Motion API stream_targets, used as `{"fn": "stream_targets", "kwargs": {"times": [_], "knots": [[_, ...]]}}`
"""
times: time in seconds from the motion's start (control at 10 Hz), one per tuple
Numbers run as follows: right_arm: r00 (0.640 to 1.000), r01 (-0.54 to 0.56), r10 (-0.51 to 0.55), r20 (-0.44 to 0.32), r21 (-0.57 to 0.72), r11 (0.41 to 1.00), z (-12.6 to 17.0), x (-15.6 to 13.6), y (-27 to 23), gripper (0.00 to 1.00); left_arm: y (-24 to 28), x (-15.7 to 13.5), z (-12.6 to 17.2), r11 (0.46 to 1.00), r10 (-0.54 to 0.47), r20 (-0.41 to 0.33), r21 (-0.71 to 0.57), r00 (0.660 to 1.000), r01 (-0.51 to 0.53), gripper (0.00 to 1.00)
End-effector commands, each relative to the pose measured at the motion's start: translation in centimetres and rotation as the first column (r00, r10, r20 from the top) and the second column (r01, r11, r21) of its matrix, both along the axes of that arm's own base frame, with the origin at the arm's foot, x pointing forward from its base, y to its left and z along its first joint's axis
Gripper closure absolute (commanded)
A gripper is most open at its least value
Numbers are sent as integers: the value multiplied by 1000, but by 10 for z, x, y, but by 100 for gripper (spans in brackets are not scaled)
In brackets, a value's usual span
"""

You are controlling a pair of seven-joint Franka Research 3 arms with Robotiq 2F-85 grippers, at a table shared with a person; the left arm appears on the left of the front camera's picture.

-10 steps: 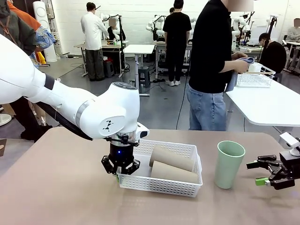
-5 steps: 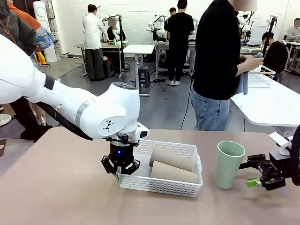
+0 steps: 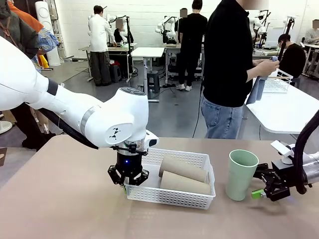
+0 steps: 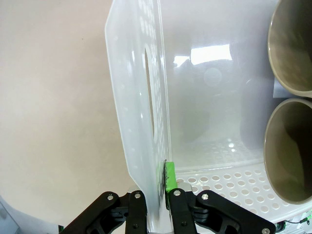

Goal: Clean and organize the cups into the basket.
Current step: Pick up the Reusable plastic cup from the right side of the table and stack it inside the Organizing basket in the center of the table.

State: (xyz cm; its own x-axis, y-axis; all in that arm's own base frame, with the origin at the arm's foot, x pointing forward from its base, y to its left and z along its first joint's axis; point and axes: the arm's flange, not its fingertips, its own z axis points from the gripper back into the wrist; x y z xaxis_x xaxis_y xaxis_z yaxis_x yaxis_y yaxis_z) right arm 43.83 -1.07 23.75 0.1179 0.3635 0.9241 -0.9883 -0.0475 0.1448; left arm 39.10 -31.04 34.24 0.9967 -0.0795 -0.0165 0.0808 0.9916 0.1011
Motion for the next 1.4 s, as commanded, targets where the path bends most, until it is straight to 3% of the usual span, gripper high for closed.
{"fn": "stream_targets", "kwargs": {"times": [0.0, 0.5, 0.7, 0.8, 0.9, 1.0, 1.1, 1.2, 1.3], "knots": [[1000, -6, 6, -1, 25, 1000, -8, 15, 12, 0, 1, -2, -2, 1000, 2, -5, 10, 1000, -2, 100], [998, -63, 63, -13, 12, 998, -14, 23, 45, 0, 1, -2, -2, 1000, 2, -5, 10, 1000, -2, 100], [994, -110, 110, 29, 25, 994, -16, 21, 46, 0, 1, -2, -2, 1000, 2, -5, 10, 1000, -2, 100], [994, -102, 102, 28, 30, 994, -16, 21, 45, 60, 1, -2, -2, 1000, 2, -5, 10, 1000, -2, 100], [995, -97, 96, 27, 34, 995, -16, 20, 44, 60, 1, -2, -2, 1000, 2, -5, 10, 1000, -2, 100], [995, -98, 97, 33, 32, 995, -14, 18, 44, 100, 1, -2, -2, 1000, 2, -5, 10, 1000, -2, 100], [995, -96, 95, 37, 30, 995, -13, 16, 44, 65, 1, -2, -2, 1000, 2, -5, 10, 1000, -2, 100], [995, -96, 94, 38, 31, 995, -13, 15, 43, 100, 1, -2, -2, 1000, 2, -5, 10, 1000, -2, 100], [997, -69, 68, 31, 35, 997, -10, 11, 43, 100, 1, -2, -2, 1000, 2, -5, 10, 1000, -2, 100]]}}
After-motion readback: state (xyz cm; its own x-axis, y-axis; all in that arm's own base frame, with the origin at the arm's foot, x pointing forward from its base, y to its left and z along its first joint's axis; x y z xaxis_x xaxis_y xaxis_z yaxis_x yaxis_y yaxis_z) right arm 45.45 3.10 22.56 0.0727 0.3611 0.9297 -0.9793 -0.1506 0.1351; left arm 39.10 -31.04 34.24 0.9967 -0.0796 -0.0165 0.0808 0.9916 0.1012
